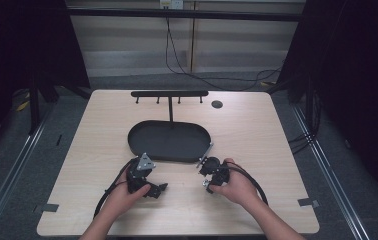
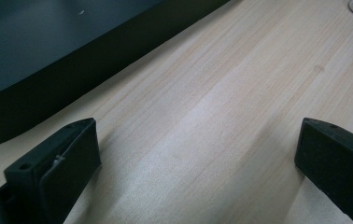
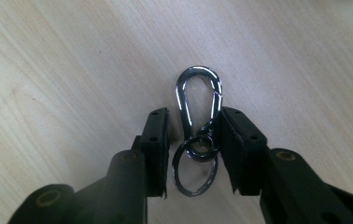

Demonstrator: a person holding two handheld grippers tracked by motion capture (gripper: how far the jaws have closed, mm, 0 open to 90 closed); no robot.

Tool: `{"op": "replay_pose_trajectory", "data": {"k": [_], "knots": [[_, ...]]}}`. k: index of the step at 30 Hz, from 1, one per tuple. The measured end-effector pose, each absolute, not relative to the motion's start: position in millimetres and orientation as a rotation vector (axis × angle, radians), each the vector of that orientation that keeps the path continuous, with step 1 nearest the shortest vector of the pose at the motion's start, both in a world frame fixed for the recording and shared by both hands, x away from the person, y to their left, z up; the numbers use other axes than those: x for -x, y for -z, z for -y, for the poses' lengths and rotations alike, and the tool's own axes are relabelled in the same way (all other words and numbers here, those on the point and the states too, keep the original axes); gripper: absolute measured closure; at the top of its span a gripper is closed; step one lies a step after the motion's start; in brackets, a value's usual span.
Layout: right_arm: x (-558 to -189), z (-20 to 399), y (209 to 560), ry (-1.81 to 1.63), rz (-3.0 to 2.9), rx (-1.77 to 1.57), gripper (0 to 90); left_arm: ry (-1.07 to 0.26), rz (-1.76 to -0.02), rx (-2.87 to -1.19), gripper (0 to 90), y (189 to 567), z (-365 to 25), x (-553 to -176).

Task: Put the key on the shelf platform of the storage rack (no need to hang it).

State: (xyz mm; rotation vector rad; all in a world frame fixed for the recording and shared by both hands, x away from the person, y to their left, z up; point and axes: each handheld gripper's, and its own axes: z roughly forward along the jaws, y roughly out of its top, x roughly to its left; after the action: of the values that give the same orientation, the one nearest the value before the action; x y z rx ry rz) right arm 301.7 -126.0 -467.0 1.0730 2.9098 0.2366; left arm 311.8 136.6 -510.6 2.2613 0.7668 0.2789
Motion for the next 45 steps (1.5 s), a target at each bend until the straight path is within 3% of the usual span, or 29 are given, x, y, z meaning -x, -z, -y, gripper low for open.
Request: {"op": "replay_pose_trajectory", "data": {"k": [12, 31, 45], "knots": [[-300, 124, 462, -0.231, -2.925, -1.051, 73.2, -0.28, -0.767, -2.261, 0.0, 511, -137, -312], [-309, 132, 431, -0.268, -2.906, -1.07, 73.3, -0.278, -0.762, -2.263, 0.0, 511, -136, -312], [-326, 115, 413, -0.29, -2.906, -1.031, 73.4, -0.283, -0.765, -2.253, 0.0, 511, -135, -311]]}}
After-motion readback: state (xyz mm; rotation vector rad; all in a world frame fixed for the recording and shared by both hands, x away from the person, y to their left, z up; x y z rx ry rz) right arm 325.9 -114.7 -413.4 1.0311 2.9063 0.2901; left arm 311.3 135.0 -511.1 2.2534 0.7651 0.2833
